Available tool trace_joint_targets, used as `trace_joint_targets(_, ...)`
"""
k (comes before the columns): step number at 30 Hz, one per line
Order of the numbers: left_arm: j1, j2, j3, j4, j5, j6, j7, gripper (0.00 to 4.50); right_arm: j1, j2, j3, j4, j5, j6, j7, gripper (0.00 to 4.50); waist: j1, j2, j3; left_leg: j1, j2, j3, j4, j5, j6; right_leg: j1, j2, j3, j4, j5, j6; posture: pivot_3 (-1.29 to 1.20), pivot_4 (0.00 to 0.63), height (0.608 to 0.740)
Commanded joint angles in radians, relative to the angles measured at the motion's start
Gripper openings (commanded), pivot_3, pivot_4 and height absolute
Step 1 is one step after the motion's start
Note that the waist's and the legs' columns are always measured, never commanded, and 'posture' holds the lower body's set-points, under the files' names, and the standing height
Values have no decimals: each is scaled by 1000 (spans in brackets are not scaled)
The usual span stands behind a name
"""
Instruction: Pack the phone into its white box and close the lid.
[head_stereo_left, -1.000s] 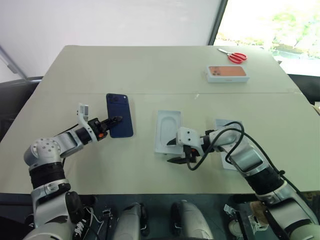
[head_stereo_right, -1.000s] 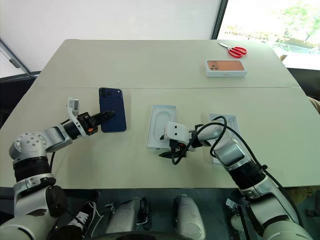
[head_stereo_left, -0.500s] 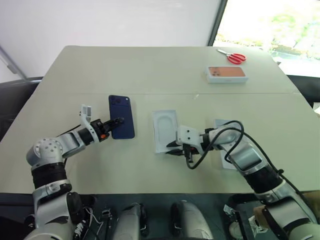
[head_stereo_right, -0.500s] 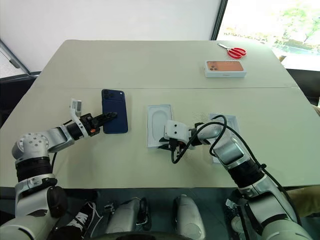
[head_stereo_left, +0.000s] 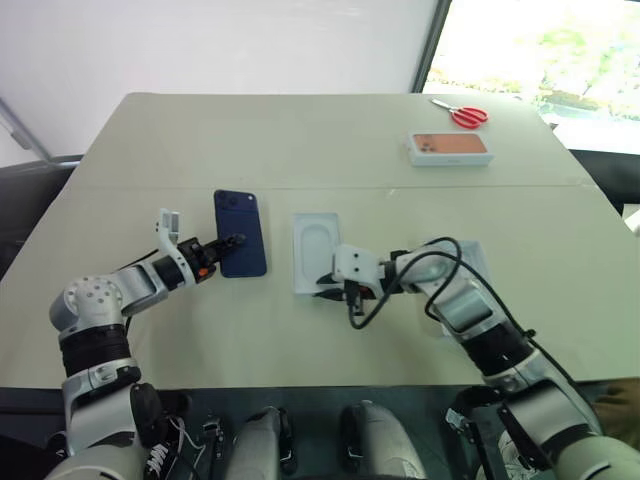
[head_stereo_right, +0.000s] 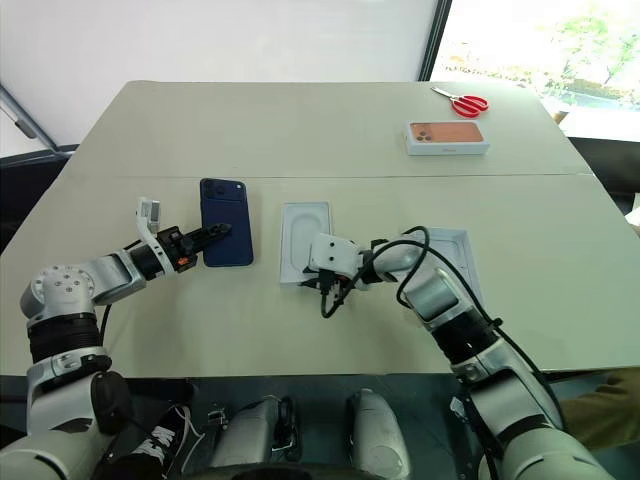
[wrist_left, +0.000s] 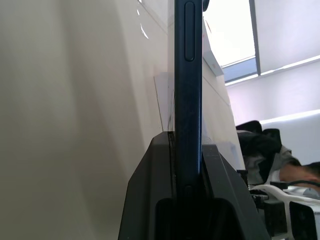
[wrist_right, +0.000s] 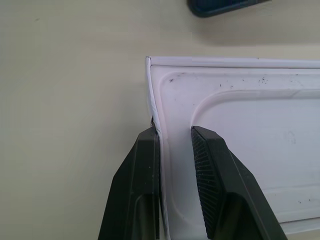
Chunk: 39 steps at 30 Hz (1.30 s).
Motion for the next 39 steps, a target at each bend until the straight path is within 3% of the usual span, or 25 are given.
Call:
trace_joint_targets(1, -60, 25, 43, -5, -51, 4, 3, 0, -16, 56, 31, 62, -25, 26, -42, 906, 1, 0, 0, 0, 0, 0, 1, 0, 0, 0, 0, 0, 0, 0, 0, 0, 150, 740)
trace_joint_targets(5, -101, 25, 50, 3, -59, 26, 33, 0, -25, 102, 30, 94, -31, 42, -64, 906, 0, 0, 0, 0, 1, 0, 1, 0, 0, 1, 0, -1, 0, 0, 0, 0, 150, 740)
trace_joint_targets(8, -115, 21, 53, 6, -69, 31, 42, 0, -40, 110, 9, 112, -26, 53, -69, 1861, 0, 0, 0, 1, 1, 0, 1, 0, 0, 2, 1, -1, 1, 0, 0, 0, 150, 740)
trace_joint_targets(11, -118, 9, 46, -4, -78, 43, 46, 0, -34, 81, 8, 78, -22, 29, -38, 3300, 6, 0, 0, 1, 1, 0, 1, 0, 0, 1, 1, -1, 1, 0, 0, 0, 150, 740)
trace_joint_targets(17, -123, -74, 10, -37, -85, 61, 76, 0, -38, 35, -94, -34, 86, 134, -1, 3300, 14, 0, 0, -3, 0, 0, 5, -2, 3, 1, -1, -3, 0, 0, 0, 0, 150, 740)
trace_joint_targets(26, -145, -175, -61, -22, -59, 30, 106, 0, -32, -119, -255, -143, 223, 259, 40, 3300, 23, -1, 1, -4, 1, 0, 5, -2, 3, 0, -1, -3, 0, 0, 0, 0, 150, 740)
trace_joint_targets(29, -145, -186, -94, -5, -35, 21, 110, 0, -30, -165, -266, -97, 189, 206, 8, 3300, 29, -1, 1, -4, 1, 0, 5, -2, 3, 0, -1, -3, 0, 0, 0, 0, 150, 740)
trace_joint_targets(34, -147, -201, -124, 12, -24, 13, 102, 0, -41, -152, -342, 22, 207, 111, -67, 3300, 33, -1, 1, -5, 0, 0, 6, -2, 3, 0, -1, -3, 0, 0, 0, 0, 150, 740)
trace_joint_targets(39, -141, -210, -154, 23, -6, 9, 102, 0, -23, -130, -373, 29, 253, 28, -52, 3300, 33, -1, 1, -5, 0, 0, 6, 0, 6, -1, -1, -4, 0, 0, 0, 0, 150, 740)
